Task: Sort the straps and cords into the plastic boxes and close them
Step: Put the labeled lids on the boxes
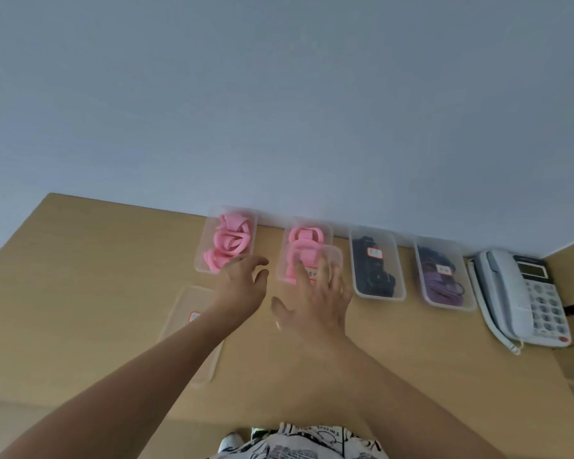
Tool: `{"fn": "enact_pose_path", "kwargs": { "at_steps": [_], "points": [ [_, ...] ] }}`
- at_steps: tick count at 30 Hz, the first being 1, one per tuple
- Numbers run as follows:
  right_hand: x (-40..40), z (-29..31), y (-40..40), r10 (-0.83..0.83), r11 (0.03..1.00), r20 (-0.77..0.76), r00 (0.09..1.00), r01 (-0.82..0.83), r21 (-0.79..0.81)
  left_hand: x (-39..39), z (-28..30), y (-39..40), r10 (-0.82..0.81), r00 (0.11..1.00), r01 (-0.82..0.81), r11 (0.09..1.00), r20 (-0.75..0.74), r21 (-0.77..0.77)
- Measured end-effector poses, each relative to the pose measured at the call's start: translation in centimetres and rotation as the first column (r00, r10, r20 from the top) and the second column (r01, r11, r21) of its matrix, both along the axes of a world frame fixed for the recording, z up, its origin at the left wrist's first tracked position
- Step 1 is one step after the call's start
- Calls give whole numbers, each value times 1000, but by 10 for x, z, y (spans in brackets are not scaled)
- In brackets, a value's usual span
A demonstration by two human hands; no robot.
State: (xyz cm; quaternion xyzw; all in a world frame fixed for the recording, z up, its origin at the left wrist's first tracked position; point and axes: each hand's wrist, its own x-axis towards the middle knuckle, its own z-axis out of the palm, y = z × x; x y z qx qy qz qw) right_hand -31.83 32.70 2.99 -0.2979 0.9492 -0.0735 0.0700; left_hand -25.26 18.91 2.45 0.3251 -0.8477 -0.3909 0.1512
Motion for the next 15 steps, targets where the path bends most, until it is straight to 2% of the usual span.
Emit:
{"fn": "enact_pose_path", "kwargs": {
  "at_steps": [6,9,15],
  "points": [
    [-65,-8,-42,8,1000,97,995,-8,2,-50,18,-18,68,985,-96,978,156,183],
    [-79,-17,-53,1,1000,141,990,-1,1,-70,20,-22,51,975,-107,961,216,255],
    [-83,-35,-60,66,998,65,996,-67,17,-97,15,-28,-5,956,-101,934,295,343]
  ]
}}
